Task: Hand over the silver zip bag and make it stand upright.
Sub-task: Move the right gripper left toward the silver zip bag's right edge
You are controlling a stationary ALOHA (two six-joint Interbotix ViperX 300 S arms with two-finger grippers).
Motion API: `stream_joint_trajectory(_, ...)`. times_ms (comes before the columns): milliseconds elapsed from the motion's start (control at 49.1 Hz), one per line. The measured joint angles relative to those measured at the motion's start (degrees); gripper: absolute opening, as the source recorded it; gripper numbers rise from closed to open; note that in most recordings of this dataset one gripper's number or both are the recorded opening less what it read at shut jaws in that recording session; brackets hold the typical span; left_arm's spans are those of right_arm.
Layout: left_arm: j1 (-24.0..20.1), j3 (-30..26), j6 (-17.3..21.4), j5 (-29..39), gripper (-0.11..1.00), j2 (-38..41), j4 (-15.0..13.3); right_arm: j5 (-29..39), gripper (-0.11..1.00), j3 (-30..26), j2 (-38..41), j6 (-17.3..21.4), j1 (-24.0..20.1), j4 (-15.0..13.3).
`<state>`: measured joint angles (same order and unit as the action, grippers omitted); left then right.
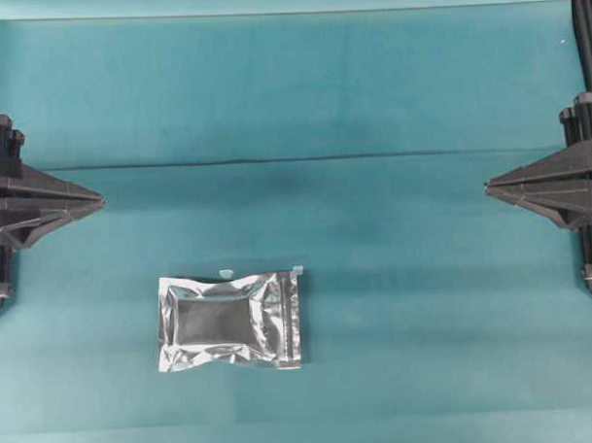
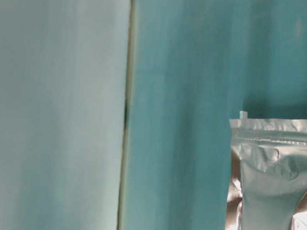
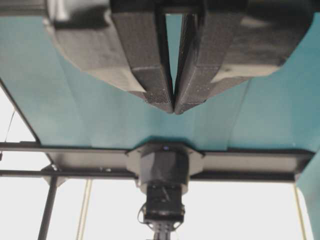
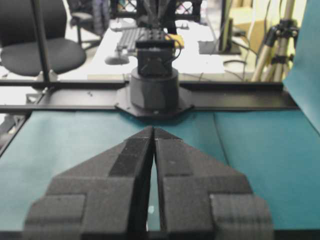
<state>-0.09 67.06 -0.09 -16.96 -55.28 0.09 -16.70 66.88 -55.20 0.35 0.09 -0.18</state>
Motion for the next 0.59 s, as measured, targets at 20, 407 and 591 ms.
stream_joint_trajectory(20, 0.0, -0.18, 0.0, 0.0, 0.14, 0.0, 0.18, 0.0, 0.09, 0.0, 0.0, 0.09, 0.0, 0.0)
stream_joint_trajectory(407, 1.23, -2.37, 0.44, 3.87, -0.01, 1.76, 0.88, 10.2, 0.01, -7.21, 10.37, 15.38, -3.43, 8.61)
stream_joint_trajectory(591, 1.23, -2.37, 0.44, 4.66, -0.01, 1.58, 0.88, 10.46, 0.01, -13.45, 21.27, 29.0, -7.03, 10.9)
